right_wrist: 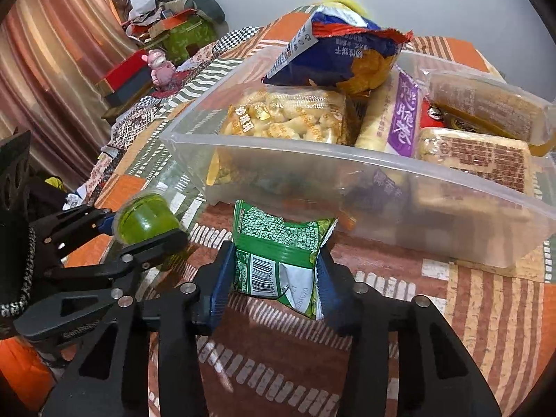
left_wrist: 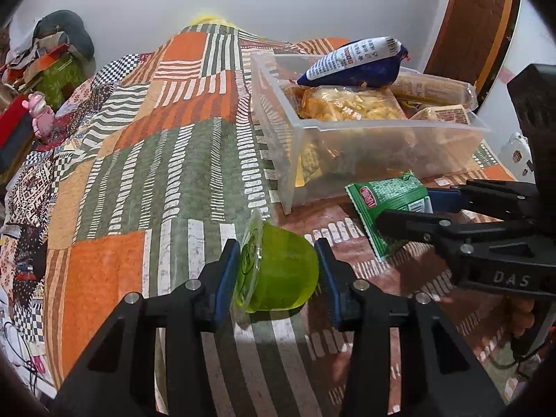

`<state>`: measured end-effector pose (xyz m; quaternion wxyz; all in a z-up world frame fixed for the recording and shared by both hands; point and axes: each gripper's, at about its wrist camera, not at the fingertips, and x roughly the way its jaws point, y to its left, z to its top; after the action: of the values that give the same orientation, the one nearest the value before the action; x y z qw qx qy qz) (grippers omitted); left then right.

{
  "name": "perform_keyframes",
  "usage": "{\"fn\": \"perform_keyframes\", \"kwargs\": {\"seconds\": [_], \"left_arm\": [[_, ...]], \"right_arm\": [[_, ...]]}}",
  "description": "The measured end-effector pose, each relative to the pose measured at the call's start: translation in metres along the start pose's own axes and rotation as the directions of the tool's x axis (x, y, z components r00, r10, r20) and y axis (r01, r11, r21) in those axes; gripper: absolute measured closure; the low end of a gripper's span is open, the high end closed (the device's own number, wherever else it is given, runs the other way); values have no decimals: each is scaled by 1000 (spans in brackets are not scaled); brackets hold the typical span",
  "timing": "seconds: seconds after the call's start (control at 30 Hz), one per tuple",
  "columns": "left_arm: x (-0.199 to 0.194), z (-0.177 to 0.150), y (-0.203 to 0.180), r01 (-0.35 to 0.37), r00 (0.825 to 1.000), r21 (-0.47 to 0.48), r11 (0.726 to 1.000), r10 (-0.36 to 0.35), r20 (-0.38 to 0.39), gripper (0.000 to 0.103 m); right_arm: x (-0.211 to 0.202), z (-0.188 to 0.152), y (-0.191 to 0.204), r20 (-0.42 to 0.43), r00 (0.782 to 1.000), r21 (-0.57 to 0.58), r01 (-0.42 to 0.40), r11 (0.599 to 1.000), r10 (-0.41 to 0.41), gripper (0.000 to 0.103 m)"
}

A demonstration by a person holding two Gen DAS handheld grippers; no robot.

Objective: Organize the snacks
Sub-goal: 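Carry both items into the clear box and open both tools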

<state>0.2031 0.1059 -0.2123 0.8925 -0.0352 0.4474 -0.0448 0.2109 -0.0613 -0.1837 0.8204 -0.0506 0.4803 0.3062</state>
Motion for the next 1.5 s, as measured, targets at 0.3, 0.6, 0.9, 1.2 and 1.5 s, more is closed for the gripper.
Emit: {"fn": "perform_keyframes", "kwargs": {"seconds": [0.3,0.6,0.9,1.2,1.5], "left_arm": [[-31,16,-11,11,998,-3,1000,-11,67,59],[-59,48,-28,45,986,-7,999,-44,158,59],[-47,81,-45,49,981,12,999,-50,190,59],[-9,113,-36,35,984,-34,999,-28,176,59],[17,116,-36,33,990,-14,999,-30,141,58]], "right_arm": [[-35,-4,-7,81,994,-27,72,997,-70,72],[-76,4,-22,197,974,-8,115,993,-111,72],[-85,24,-41,259,955,37,143,989,-148,72],[-62,47,-49,240,958,28,153,988,-155,72],[-46,48,-49,213,961,1,183,983,-179,70]]}}
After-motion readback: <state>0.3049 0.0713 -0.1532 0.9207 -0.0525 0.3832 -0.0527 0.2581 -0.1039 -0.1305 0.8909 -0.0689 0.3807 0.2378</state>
